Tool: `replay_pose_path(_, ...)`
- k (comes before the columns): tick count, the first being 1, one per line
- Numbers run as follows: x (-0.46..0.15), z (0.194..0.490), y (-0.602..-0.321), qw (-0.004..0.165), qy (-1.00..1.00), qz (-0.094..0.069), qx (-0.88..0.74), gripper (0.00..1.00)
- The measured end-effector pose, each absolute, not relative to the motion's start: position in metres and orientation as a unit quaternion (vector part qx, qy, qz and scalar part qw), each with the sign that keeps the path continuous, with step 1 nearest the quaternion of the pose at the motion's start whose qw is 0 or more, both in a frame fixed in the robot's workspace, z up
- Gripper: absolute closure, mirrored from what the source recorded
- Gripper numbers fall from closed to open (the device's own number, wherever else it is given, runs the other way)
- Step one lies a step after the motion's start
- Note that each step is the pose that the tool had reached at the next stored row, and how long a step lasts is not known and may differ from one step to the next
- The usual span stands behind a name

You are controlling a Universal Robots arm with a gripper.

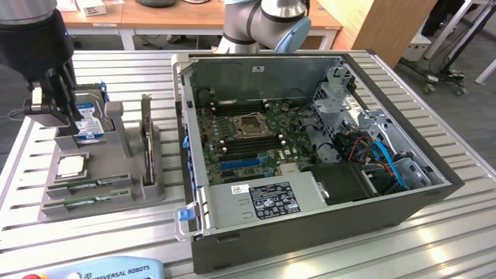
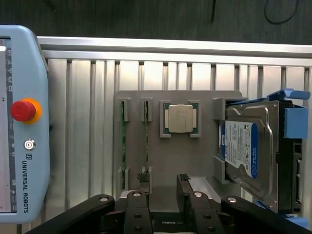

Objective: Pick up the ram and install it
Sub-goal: 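Pick up the ram and move it above insertion slot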

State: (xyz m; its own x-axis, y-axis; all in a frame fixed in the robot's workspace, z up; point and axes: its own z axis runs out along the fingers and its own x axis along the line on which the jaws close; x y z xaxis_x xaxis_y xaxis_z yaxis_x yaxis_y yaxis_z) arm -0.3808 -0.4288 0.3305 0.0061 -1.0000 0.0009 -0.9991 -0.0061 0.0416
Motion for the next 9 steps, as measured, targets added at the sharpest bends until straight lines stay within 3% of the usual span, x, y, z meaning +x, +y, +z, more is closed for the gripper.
replay_pose_path(9,-0.381,0.314,-0.429,0.015,-0.704,-0.014,0.709,0.64)
